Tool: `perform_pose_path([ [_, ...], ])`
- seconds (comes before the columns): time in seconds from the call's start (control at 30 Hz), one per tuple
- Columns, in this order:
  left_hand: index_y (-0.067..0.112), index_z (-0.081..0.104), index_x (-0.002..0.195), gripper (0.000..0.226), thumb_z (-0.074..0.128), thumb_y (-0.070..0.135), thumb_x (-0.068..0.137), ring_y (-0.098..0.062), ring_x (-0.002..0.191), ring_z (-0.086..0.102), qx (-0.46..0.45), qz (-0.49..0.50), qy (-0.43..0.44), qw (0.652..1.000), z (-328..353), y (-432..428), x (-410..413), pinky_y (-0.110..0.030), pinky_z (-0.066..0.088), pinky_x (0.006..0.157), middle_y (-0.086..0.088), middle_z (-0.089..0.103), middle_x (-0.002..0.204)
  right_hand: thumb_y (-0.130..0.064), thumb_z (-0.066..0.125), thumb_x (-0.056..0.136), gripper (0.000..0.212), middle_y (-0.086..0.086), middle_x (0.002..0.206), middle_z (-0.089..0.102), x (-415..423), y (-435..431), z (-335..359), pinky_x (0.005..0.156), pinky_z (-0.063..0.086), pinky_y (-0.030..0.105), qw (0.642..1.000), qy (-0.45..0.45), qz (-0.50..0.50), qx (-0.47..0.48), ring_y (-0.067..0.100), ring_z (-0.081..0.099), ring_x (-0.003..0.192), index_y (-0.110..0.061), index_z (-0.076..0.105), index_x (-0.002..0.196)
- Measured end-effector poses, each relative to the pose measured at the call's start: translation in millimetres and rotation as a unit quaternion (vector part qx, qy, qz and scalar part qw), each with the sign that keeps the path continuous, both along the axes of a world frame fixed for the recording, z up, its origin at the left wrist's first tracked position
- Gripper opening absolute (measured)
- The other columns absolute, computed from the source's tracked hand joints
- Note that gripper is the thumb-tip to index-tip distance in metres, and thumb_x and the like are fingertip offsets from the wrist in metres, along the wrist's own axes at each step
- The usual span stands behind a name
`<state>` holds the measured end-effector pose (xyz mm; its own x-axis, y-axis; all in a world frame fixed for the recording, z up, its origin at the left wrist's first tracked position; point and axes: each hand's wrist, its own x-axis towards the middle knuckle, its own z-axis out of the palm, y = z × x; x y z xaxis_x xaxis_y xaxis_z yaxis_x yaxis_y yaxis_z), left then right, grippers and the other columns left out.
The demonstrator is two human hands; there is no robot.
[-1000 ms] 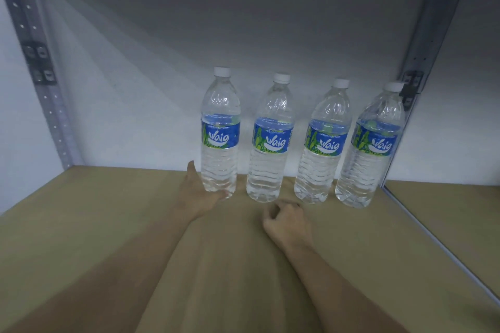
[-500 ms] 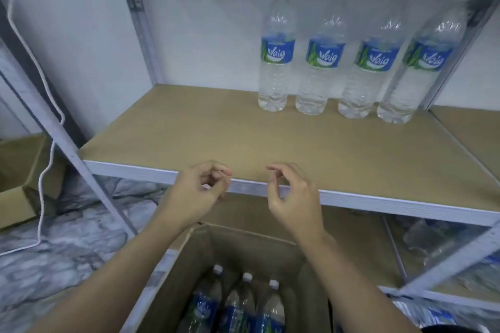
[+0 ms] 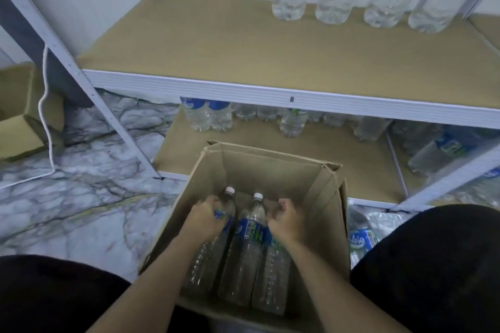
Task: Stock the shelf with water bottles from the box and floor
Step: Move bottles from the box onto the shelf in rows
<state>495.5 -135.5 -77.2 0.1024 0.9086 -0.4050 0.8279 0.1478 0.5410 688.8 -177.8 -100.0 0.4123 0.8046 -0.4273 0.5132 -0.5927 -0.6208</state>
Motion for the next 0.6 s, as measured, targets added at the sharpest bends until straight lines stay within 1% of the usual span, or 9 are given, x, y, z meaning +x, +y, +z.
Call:
perform_pose_path([
  [0.07,0.011,0.057,0.123,0.043,0.067,0.028,0.084,-0.03,0.112,0.06,-0.038,0.017,0.006,0.999,-22.2,-6.4,-0.7,-0.031,0.046,0.091,-0.012,0.064,0.119,-0.038,0.065,0.085,0.064,0.006,0.128,0.062,0.0,-11.8,-20.1,0.088,0.052,0.034,0.999,0.034,-0.022,-0.036,0.025,0.061,0.107,-0.024,0.041,0.142],
  [0.13,0.016,0.055,0.126,0.048,0.066,0.031,0.082,-0.028,0.114,0.059,-0.065,0.032,-0.007,0.997,-41.2,-11.5,1.0,-0.029,0.044,0.092,-0.008,0.062,0.122,-0.03,0.067,0.091,0.069,0.006,0.14,0.052,1.6,-19.0,-35.7,0.083,0.042,0.023,0.993,0.055,-0.055,-0.085,0.024,0.056,0.118,-0.021,0.033,0.149],
  [0.17,0.017,0.054,0.128,0.053,0.066,0.035,0.08,-0.027,0.117,0.057,-0.082,0.045,-0.012,0.996,-55.1,-11.9,1.1,-0.029,0.042,0.095,-0.007,0.06,0.126,-0.027,0.068,0.092,0.071,0.007,0.144,0.049,2.3,-22.1,-44.5,0.082,0.037,0.022,0.99,0.063,-0.071,-0.106,0.024,0.053,0.123,-0.019,0.029,0.151],
  [0.2,0.017,0.05,0.134,0.06,0.066,0.039,0.08,-0.028,0.123,0.053,-0.107,0.053,-0.003,0.993,-69.3,-11.7,1.0,-0.03,0.04,0.099,-0.009,0.055,0.133,-0.027,0.069,0.091,0.073,0.007,0.144,0.048,3.1,-24.4,-53.6,0.083,0.037,0.022,0.986,0.07,-0.085,-0.124,0.024,0.053,0.124,-0.018,0.028,0.151],
  [0.3,0.015,0.031,0.149,0.094,0.057,0.065,0.073,-0.029,0.136,0.038,-0.136,0.076,0.038,0.987,-97.2,-11.8,3.9,-0.035,0.03,0.113,-0.013,0.037,0.15,-0.03,0.074,0.086,0.08,0.008,0.141,0.048,4.1,-29.5,-76.1,0.09,0.048,0.03,0.976,0.092,-0.129,-0.147,0.022,0.057,0.11,-0.019,0.028,0.151],
  [0.43,0.015,0.023,0.152,0.103,0.08,0.043,0.071,-0.029,0.14,0.033,-0.151,0.165,0.013,0.975,-121.8,-7.5,7.0,-0.036,0.028,0.113,-0.012,0.032,0.154,-0.034,0.08,0.08,0.09,0.01,0.147,0.043,9.0,-28.5,-97.0,0.09,0.041,0.027,0.959,0.111,-0.186,-0.184,0.029,0.051,0.127,-0.018,0.027,0.15],
  [0.5,0.011,0.02,0.152,0.111,0.08,0.051,0.068,-0.031,0.142,0.03,-0.142,0.177,0.043,0.973,-137.2,-4.8,5.9,-0.038,0.027,0.115,-0.015,0.029,0.155,-0.046,0.084,0.068,0.106,0.011,0.149,0.041,1.8,-26.0,-107.5,0.101,0.044,0.038,0.955,0.123,-0.189,-0.192,0.032,0.049,0.129,-0.018,0.024,0.151],
  [0.53,0.008,0.019,0.152,0.113,0.078,0.055,0.068,-0.032,0.142,0.029,-0.135,0.174,0.064,0.973,-140.3,-4.7,7.0,-0.04,0.027,0.115,-0.017,0.029,0.155,-0.054,0.085,0.063,0.119,0.013,0.153,0.035,-2.6,-25.7,-113.3,0.107,0.042,0.046,0.954,0.126,-0.176,-0.207,0.034,0.044,0.134,-0.019,0.016,0.154],
  [0.6,0.006,0.019,0.15,0.112,0.076,0.058,0.069,-0.034,0.141,0.03,-0.121,0.173,0.084,0.974,-145.3,-5.1,8.9,-0.042,0.027,0.113,-0.018,0.029,0.153,-0.063,0.083,0.061,0.132,0.014,0.16,0.016,-9.0,-26.5,-117.5,0.112,0.034,0.053,0.954,0.117,-0.153,-0.229,0.038,0.029,0.143,-0.021,0.001,0.157],
])
